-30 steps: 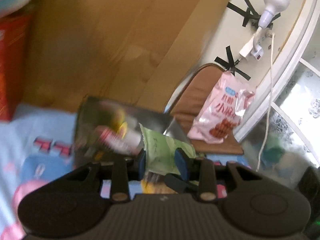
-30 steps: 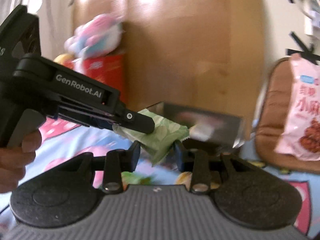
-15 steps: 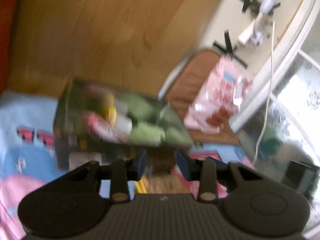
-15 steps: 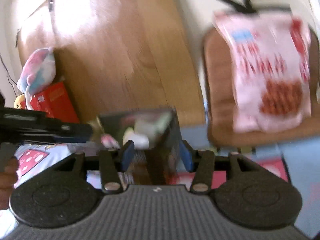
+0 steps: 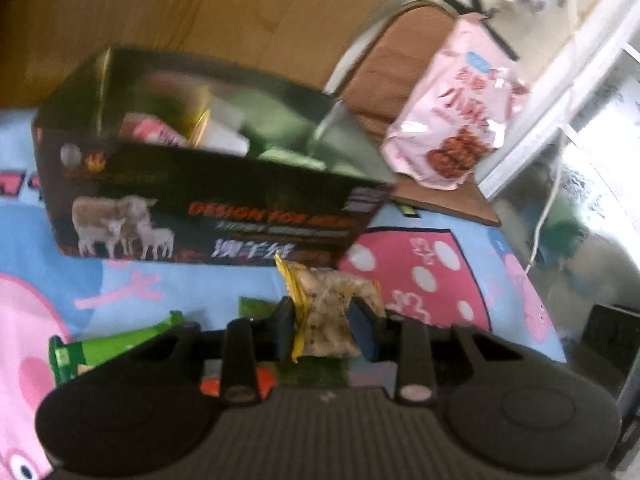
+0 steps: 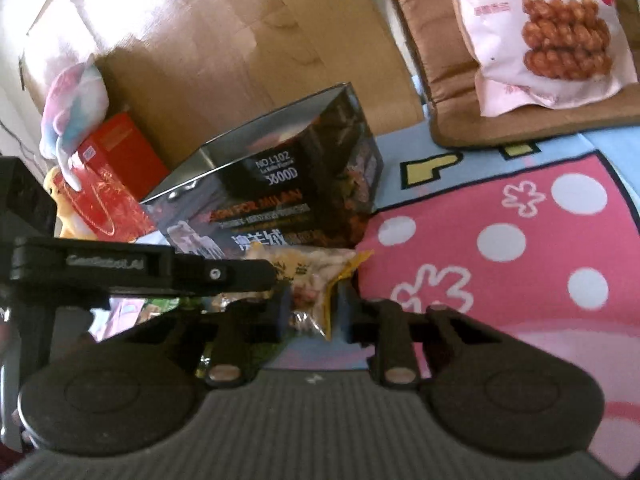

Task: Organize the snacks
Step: 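Grasp the yellow-edged peanut bag with the left tool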

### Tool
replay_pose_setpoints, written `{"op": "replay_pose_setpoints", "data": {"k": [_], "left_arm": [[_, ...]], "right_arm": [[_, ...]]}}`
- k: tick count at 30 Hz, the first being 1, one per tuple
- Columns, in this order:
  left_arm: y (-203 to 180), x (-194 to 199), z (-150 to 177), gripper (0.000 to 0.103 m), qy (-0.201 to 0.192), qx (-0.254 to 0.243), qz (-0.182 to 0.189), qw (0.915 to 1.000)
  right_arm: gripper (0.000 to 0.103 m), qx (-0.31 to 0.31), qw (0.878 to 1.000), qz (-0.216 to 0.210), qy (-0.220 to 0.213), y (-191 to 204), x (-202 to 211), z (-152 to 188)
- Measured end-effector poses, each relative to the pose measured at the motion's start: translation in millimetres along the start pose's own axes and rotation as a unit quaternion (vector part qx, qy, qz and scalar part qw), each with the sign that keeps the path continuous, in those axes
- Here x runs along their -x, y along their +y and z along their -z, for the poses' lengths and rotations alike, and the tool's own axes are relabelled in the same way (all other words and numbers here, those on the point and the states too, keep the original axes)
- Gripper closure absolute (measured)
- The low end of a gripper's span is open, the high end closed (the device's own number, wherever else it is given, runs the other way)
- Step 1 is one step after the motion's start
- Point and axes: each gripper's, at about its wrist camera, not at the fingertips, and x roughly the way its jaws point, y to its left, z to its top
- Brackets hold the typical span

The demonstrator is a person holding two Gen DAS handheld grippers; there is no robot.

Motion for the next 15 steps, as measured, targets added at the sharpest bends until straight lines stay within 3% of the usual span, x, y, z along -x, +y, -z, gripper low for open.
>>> {"op": "replay_pose_setpoints", "data": {"k": [5,8,15], "left_arm": [[-14.2,47.3,2.7,0.073,-0.060,-0.019,0.008,0.9980],[-10.9,81.0,13.6,0.073,-0.090,-0.021,-0.002,0.9957],[28.4,132.2,57.0,0.073,-0.105,0.034,-0.042,0.9931]], "right_arm": [[0.080,0.012,0.999,-0.019,-0.037,21.9,26.1,1.2],[0.080,0.023,0.997,-0.052,-0.049,42.1,38.2,2.7],[0.080,0.076,0.991,-0.107,-0.003,97.2,23.6,27.1]]}}
